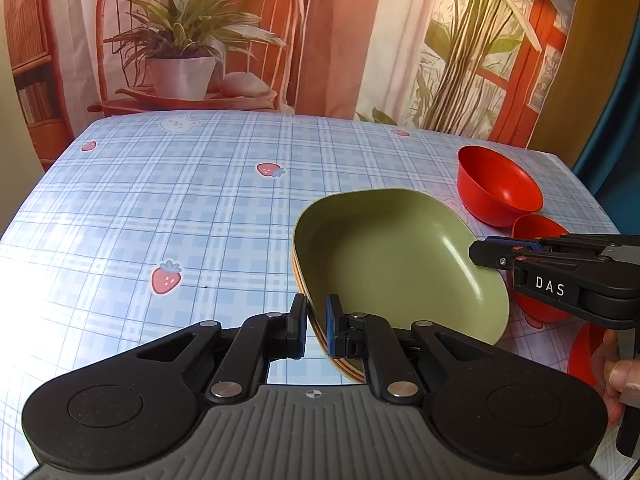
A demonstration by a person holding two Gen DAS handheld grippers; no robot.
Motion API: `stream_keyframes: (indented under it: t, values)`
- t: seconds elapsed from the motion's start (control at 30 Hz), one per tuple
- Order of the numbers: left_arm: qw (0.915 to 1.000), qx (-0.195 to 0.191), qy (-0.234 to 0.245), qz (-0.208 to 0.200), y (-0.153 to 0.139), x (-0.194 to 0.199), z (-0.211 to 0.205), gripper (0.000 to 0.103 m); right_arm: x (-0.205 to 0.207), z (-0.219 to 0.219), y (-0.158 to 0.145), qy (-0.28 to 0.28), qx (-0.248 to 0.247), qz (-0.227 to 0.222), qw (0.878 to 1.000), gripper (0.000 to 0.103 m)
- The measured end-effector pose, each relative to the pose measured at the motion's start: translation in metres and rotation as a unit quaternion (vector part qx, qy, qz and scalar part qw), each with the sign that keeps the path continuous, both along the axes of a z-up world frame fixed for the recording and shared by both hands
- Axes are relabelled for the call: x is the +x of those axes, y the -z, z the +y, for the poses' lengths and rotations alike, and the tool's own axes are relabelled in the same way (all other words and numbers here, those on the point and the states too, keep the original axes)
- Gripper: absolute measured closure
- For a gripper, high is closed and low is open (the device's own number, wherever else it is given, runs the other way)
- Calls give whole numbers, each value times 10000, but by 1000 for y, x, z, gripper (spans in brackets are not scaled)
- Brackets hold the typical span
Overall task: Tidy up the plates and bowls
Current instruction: 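Lower the green plate onto the orange plate and open the left gripper, then move the left gripper to a red bowl rim and close on it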
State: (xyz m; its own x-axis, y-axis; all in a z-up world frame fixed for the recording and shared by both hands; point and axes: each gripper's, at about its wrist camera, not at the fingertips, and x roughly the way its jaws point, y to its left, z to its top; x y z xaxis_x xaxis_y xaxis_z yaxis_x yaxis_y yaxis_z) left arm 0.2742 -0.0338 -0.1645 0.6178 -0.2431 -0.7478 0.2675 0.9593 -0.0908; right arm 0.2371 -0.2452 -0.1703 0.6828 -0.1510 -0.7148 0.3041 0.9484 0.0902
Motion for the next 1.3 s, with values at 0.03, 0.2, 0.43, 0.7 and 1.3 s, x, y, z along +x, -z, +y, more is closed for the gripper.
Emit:
stream_keyframes:
  t: [0.03, 0.2, 0.43, 0.7, 1.3]
  values:
    - [10000, 7, 13, 22, -1, 0, 0, 92, 0, 0, 0, 2, 5, -6, 10000, 94]
    - [10000, -16, -8, -39, -7, -2, 1, 76, -2, 1, -5, 16, -6, -78, 10000, 89]
    - [9997, -36, -40, -240, -23, -11, -1, 63, -8, 1, -19, -27, -15, -202, 9998, 87]
    - [9991, -70, -14, -422, -44, -21, -8, 63, -27, -8, -42, -28, -14, -455, 9990, 81]
    - [9972, -184, 503, -519, -53, -16, -79, 63, -77, -88, -60, 546, -179, -566, 9967, 63]
